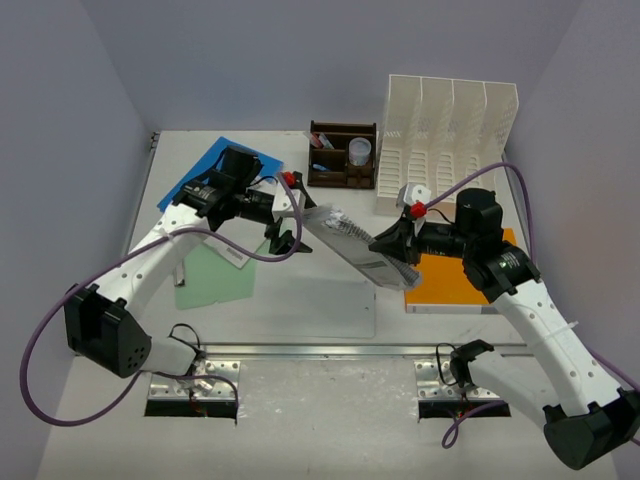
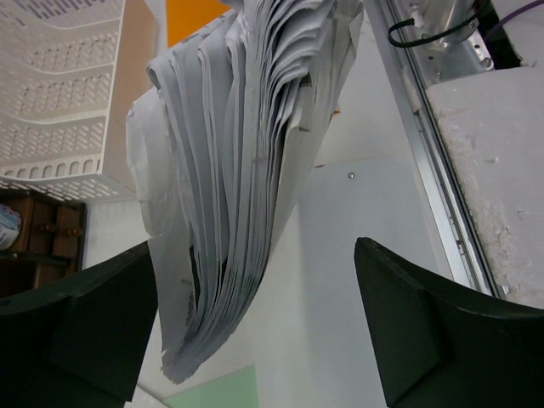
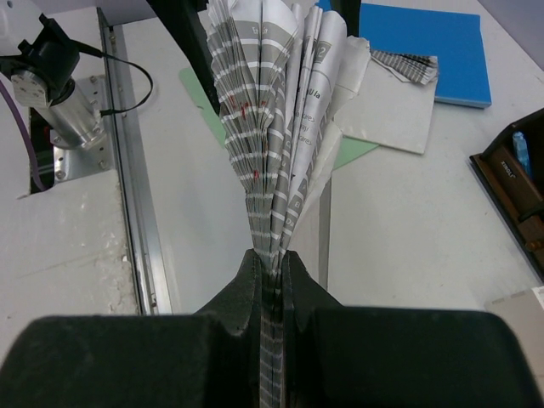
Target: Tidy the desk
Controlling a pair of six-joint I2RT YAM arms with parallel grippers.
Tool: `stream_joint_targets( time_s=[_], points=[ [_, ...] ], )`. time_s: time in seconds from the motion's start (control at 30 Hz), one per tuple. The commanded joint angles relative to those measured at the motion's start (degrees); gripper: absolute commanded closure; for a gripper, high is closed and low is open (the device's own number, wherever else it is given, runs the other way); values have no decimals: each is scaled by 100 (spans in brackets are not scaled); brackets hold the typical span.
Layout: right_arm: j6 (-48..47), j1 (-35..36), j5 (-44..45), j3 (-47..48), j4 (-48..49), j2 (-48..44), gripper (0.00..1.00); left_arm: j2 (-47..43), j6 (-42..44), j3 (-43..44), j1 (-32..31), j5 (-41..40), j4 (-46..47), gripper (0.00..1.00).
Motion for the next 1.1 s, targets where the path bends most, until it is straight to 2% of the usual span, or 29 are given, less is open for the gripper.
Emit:
stream_joint_targets(
  time_s=[0.0, 0.03, 0.17, 0.27, 0.3, 0.37, 0.43, 0.5, 0.53, 0.57, 0.6, 0.67, 0.8, 0.9, 0.97, 1.07],
  points=[
    [-110, -18, -296, 427, 939, -111, 100, 273, -227, 465, -242, 138, 288, 24],
    [-116, -18, -262, 417, 975, -119, 100, 333, -338, 599, -262, 176, 310, 33],
    [-44, -27, 175, 271, 1284, -193, 100, 494, -790, 894, -349, 254, 278, 56],
    [134, -28, 722, 159, 1593, -172, 100, 492, -1137, 951, -408, 235, 316, 91],
    [333, -44, 1187, 141, 1683, -145, 92, 472, -1270, 951, -442, 179, 391, 100],
    [670, -46, 2018, 119, 1957, -55, 69, 386, -2083, 935, -461, -54, 709, 100],
    [877, -53, 2988, 164, 2198, 62, 40, 344, -2751, 974, -469, -319, 1002, 100],
    [1080, -89, 4113, 233, 2324, 136, 20, 364, -3866, 1232, -477, -1015, 1403, 100],
    [1095, -104, 4362, 261, 2477, 164, 17, 482, -4129, 1595, -477, -1456, 1356, 100],
    [1090, -143, 4617, 273, 2576, 169, 16, 597, -4408, 1654, -477, -1528, 1349, 100],
    [1040, -222, 4879, 268, 2704, 163, 16, 843, -4836, 2350, -477, -1973, 1067, 100],
    [842, -369, 5114, 253, 2883, 148, 16, 1333, -5506, 3396, -477, -2278, 590, 100],
    [231, -664, 4908, 51, 3162, -41, 20, 2026, -7186, 4609, -480, -2727, 268, 100],
    [-525, -704, 4049, -499, 3394, -399, 23, 2128, -8063, 4637, -520, -3375, 585, 100],
    [-651, -710, 3752, -702, 3247, -672, 23, 2052, -8600, 4524, -534, -3673, 722, 100],
    [-833, -704, 2732, -908, 2923, -1041, 23, 1977, -9407, 4387, -579, -4133, 852, 100]
  ],
)
